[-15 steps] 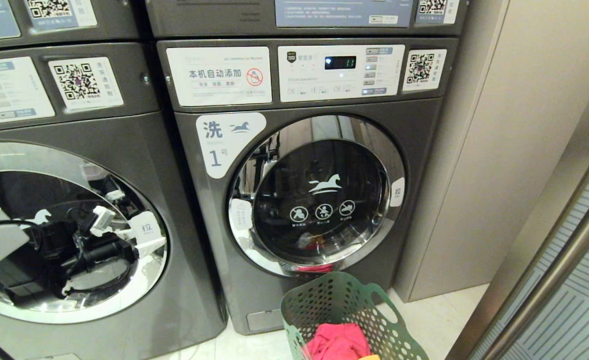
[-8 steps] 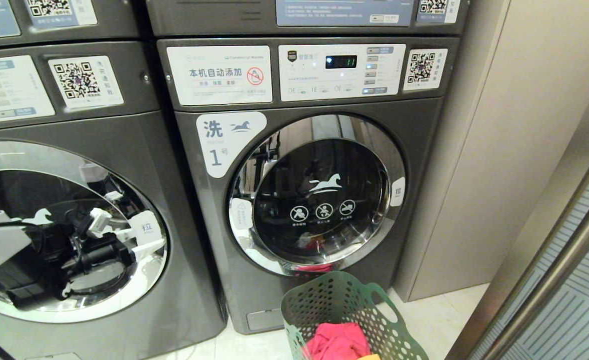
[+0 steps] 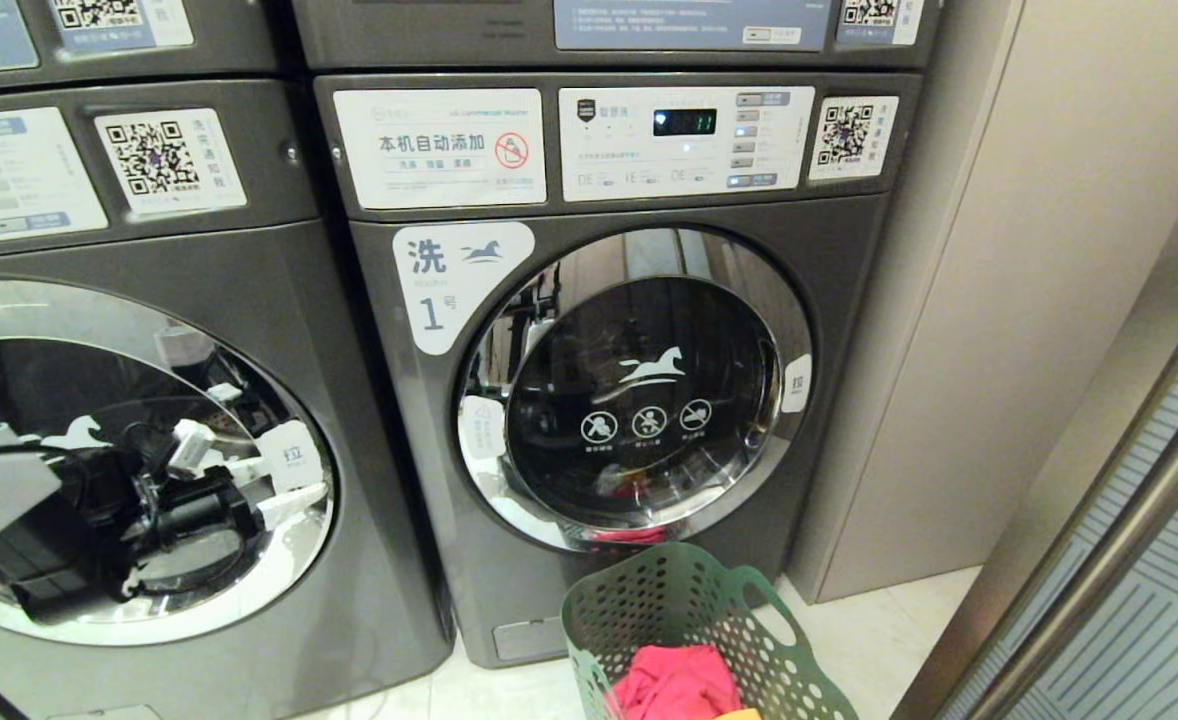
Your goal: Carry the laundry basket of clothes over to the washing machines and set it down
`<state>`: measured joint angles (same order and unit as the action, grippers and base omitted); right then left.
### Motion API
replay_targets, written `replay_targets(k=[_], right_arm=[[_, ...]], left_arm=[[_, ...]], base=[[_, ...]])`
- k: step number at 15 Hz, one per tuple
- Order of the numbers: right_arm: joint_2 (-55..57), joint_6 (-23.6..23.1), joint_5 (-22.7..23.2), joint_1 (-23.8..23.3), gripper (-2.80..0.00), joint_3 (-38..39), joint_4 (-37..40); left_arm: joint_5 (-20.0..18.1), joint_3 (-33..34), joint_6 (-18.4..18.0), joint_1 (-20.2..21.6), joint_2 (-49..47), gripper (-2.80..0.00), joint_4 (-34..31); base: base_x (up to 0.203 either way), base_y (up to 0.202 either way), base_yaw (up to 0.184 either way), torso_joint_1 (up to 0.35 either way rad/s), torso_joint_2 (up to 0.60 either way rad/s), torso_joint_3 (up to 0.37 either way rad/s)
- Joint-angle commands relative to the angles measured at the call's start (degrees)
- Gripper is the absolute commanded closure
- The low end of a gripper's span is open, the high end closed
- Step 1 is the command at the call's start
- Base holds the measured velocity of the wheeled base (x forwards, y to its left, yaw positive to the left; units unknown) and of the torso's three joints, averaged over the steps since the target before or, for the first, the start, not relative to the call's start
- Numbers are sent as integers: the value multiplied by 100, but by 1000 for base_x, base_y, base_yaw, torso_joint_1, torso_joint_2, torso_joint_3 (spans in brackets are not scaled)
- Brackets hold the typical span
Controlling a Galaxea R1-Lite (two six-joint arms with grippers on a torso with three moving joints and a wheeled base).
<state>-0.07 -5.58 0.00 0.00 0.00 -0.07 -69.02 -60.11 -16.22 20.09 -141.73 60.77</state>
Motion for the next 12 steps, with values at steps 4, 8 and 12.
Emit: replay_targets(k=[4, 8, 12], right_arm=[[7, -4, 0, 0, 0, 0, -1], [7, -4, 0, 0, 0, 0, -1], [7, -4, 0, 0, 0, 0, -1]], left_arm=[[-197, 214, -49, -31, 84, -280, 118], [-231, 671, -41, -25, 157, -280, 483], [-586, 958, -56, 23, 268, -280, 655]], base=[[0, 0, 0, 0, 0, 0], [0, 0, 0, 0, 0, 0], [0, 0, 0, 0, 0, 0]])
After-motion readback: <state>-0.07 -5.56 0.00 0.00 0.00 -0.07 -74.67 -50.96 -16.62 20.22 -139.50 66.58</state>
